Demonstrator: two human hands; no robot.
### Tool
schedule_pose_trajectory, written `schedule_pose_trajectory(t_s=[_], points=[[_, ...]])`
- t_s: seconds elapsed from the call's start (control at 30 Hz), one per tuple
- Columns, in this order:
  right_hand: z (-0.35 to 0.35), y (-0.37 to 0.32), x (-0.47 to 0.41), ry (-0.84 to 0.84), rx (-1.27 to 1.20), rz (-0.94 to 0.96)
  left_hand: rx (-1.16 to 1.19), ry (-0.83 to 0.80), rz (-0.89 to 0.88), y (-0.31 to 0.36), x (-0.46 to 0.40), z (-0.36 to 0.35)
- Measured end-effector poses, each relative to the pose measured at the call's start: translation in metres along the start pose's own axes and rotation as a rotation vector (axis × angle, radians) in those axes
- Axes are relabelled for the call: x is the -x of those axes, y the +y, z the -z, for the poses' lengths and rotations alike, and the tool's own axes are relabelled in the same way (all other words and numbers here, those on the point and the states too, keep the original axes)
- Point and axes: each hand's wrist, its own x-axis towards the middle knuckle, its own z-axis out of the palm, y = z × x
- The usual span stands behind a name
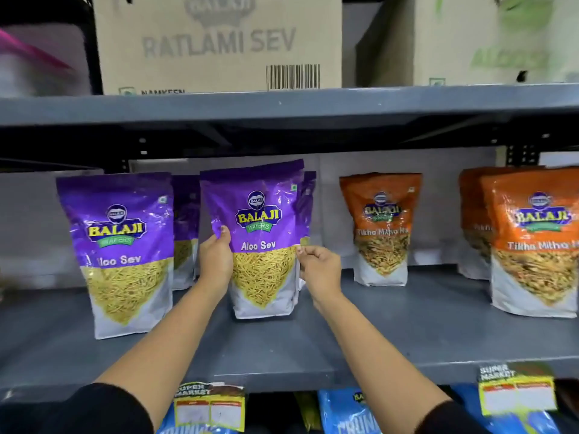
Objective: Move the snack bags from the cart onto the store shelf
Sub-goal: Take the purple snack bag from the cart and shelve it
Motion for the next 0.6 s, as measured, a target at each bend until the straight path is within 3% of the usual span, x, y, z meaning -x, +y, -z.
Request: schedule_pose_trajectory(t_s=[0.1,0.6], points=[[0.007,0.012,0.001,0.001,0.101,0.029,0.027,0.015,0.013,-0.015,0.002,-0.008],[0.005,0.023,-0.005,-0.02,0.074,0.061,0.098,0.009,-0.033,-0.037,0.011,-0.01]])
